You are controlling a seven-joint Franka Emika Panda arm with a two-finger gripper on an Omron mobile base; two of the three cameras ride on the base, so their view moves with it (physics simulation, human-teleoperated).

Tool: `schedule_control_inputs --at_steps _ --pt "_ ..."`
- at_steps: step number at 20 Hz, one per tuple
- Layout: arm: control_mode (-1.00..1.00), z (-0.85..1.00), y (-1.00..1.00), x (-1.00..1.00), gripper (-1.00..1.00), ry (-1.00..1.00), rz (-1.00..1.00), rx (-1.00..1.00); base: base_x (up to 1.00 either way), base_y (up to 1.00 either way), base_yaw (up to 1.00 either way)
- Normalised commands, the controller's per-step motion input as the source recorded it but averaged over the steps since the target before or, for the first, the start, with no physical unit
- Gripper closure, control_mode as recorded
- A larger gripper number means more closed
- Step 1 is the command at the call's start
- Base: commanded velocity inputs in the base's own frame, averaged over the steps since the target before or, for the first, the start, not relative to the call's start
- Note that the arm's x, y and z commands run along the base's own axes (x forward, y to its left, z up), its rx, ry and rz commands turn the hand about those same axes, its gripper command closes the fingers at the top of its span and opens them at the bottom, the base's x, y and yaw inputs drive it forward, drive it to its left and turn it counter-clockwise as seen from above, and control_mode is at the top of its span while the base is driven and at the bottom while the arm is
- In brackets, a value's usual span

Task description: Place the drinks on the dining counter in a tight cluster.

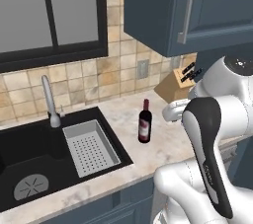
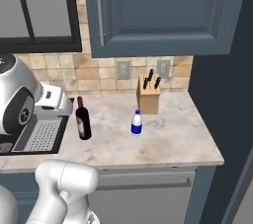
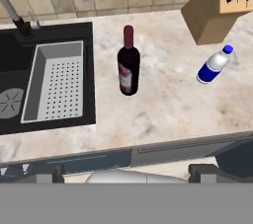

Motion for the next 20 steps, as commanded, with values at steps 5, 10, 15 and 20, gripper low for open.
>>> schedule_control_inputs --at_steps 5,10,15,20 --pt "1.00 0.00 0.00 0.00 -1.00 0.00 0.00 0.00 0.04 0.00 0.00" --pt "-1.00 0.00 0.00 0.22 -1.00 0.05 0.00 0.00 0.00 0.00 0.00" --pt "-1.00 0.00 0.00 0.66 -1.00 0.19 0.07 0.00 0.00 0.00 0.00" --pt "-1.00 0.00 0.00 0.28 -1.00 0.05 0.02 0.00 0.00 0.00 0.00"
